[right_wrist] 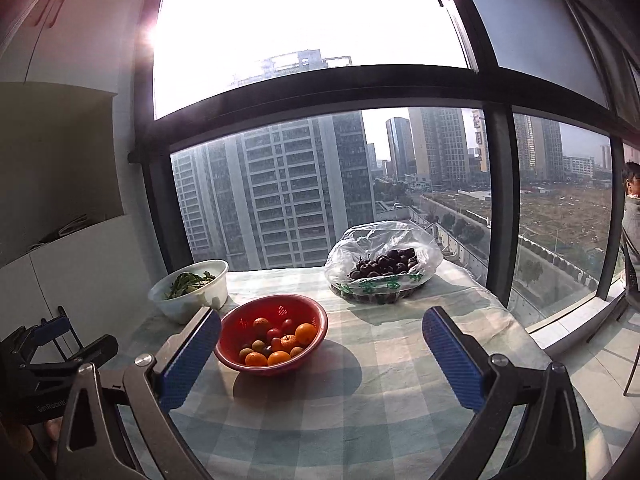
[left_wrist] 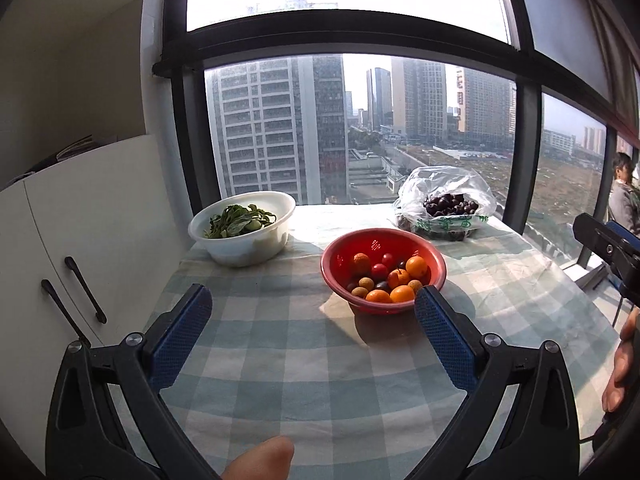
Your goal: Organize fruits
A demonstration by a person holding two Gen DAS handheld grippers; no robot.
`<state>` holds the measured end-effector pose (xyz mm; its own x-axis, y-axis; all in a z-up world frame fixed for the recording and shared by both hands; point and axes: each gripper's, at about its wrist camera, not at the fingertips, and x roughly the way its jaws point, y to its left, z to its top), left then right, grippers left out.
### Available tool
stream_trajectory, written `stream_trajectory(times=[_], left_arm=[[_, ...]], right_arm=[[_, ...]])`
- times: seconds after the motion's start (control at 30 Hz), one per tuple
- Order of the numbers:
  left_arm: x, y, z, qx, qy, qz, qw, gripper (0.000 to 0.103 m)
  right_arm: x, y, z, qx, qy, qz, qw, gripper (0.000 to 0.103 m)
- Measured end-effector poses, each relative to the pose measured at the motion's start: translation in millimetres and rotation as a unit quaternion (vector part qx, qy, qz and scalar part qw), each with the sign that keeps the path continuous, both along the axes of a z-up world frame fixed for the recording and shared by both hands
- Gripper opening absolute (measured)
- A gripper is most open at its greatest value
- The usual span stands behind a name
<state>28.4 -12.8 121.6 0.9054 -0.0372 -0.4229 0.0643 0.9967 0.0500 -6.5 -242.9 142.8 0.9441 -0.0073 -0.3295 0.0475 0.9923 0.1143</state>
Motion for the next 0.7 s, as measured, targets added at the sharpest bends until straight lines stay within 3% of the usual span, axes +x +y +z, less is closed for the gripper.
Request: stream_trajectory(times=[0.37, 0.7], left_arm=[[-16, -10, -44, -0.027, 0.093, 0.006, 0.9952, 0.103], [-10, -24, -86, -0.016, 0.140, 0.001, 0.9900, 0.103]], right_arm=[[-17, -9, -43, -0.001, 0.129, -0.019, 0.991, 0.103], [-17, 3, -81, 0.002, 0.186, -0.004, 0.982, 0.103]])
